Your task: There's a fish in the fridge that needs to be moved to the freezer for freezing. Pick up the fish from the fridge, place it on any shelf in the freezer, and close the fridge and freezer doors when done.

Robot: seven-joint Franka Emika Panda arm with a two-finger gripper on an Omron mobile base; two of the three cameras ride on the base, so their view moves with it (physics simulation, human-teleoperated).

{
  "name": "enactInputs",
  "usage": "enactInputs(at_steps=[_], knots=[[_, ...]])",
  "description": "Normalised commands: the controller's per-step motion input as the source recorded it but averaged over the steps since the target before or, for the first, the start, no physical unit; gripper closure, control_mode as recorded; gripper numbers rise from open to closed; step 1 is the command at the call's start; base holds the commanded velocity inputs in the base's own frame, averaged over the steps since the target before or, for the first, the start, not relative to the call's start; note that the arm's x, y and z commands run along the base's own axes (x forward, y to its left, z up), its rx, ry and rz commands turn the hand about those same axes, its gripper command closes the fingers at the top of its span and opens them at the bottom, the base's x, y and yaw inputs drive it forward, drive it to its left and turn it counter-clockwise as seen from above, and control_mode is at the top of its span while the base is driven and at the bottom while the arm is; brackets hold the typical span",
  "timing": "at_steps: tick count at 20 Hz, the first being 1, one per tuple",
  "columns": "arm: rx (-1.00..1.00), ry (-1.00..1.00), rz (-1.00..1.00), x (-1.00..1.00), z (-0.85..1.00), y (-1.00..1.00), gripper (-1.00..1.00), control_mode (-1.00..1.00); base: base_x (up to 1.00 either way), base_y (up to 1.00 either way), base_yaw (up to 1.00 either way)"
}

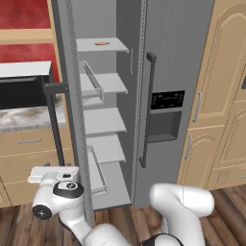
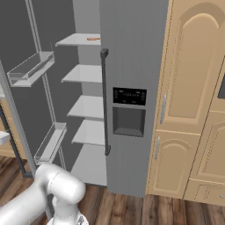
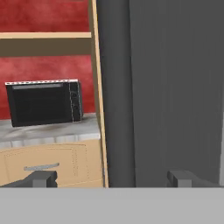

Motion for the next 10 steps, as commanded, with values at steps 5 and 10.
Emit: enactInputs(at_steps=[5,10], knots=[[-0.03,0.00,0.00,0.34,-0.17,0.06,-1.00,-1.00,0.00,0.00,0.00],[-0.05,0.00,-0.03,0.31,-0.22,0.01,-1.00,-1.00,0.00,0.00,0.00]])
